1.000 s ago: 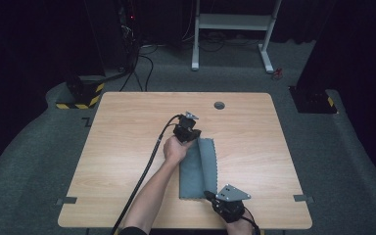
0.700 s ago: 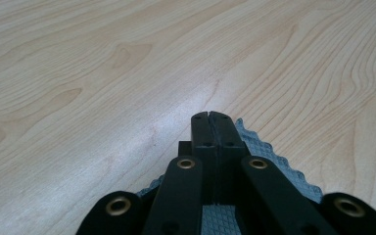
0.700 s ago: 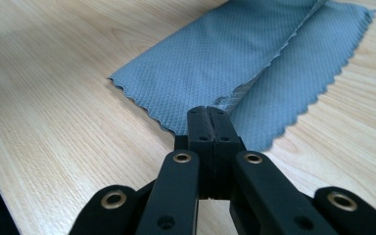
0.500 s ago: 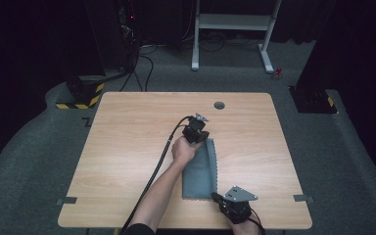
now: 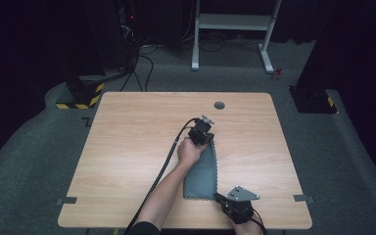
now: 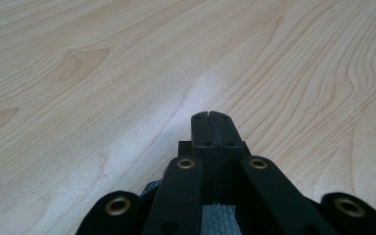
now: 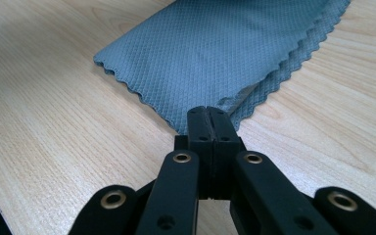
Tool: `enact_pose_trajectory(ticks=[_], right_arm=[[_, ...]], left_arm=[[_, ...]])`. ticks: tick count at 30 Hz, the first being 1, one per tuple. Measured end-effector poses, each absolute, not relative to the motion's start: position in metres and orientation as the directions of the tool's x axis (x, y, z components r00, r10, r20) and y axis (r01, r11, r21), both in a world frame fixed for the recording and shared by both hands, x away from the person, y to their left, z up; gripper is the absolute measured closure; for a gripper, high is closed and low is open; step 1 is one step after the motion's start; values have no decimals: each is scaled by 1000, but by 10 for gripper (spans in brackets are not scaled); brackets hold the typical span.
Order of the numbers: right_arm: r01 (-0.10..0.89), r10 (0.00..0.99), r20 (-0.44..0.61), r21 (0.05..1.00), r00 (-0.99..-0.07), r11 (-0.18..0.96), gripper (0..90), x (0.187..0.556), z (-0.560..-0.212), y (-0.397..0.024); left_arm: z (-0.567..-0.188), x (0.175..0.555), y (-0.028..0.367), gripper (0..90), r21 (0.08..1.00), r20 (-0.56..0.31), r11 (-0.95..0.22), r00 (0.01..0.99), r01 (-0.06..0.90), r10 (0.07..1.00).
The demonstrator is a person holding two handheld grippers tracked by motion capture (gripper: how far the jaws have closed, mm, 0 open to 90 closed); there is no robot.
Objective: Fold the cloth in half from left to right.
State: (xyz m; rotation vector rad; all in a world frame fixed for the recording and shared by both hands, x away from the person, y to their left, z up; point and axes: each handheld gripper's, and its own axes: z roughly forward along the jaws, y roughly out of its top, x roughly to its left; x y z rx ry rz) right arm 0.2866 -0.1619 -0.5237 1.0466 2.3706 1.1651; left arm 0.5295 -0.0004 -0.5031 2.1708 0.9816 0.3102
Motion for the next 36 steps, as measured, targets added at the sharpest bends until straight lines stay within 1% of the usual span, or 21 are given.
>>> enact_pose_trajectory(ticks=[3,6,7,9,12,13,14,16,18,19,22,25,27,31,32,36], right_arm=[[485,722,47,771,-690,412,900,287,-525,-161],[491,725,56,771,-686,405,891,288,-526,-162],[490,727,55,773,-684,402,856,287,-526,-162],[488,734,69,788,-675,375,750,289,-524,-165],[485,743,82,803,-664,345,745,297,-516,-174],[486,746,85,805,-661,339,736,300,-514,-176],[481,747,84,811,-659,333,718,305,-510,-178],[472,749,76,817,-659,332,702,319,-503,-182],[478,743,82,811,-664,338,695,334,-498,-183],[489,748,89,806,-658,335,697,343,-496,-183],[462,739,35,800,-673,383,718,371,-492,-175],[474,721,51,785,-691,399,745,394,-492,-160],[470,718,35,778,-695,417,746,407,-494,-150],[480,728,1,753,-685,450,741,435,-503,-132],[473,739,-38,746,-673,469,740,446,-506,-127],[485,762,-45,747,-646,455,741,460,-507,-124]], left_arm=[[-505,529,-2,899,697,-86,-442,678,564,730],[-508,530,-2,887,694,-77,-456,687,557,722],[-508,530,-2,845,699,-84,-446,683,559,726],[-504,529,2,703,711,-109,-419,676,565,729],[-493,522,14,610,749,-96,-381,658,542,747],[-488,520,20,591,758,-94,-368,649,538,755],[-484,516,26,551,764,-91,-360,641,536,762],[-479,506,39,508,769,-85,-355,635,532,768],[-478,491,51,464,762,-61,-378,638,526,767],[-480,480,58,463,752,-38,-402,643,523,765],[-487,455,71,443,739,9,-442,648,509,761],[-497,433,82,430,729,9,-448,646,518,763],[-502,425,86,425,725,14,-450,642,521,767],[-510,416,92,420,713,36,-460,627,529,778],[-513,415,94,424,713,32,-451,618,536,785],[-516,415,97,424,715,20,-437,609,546,793]])
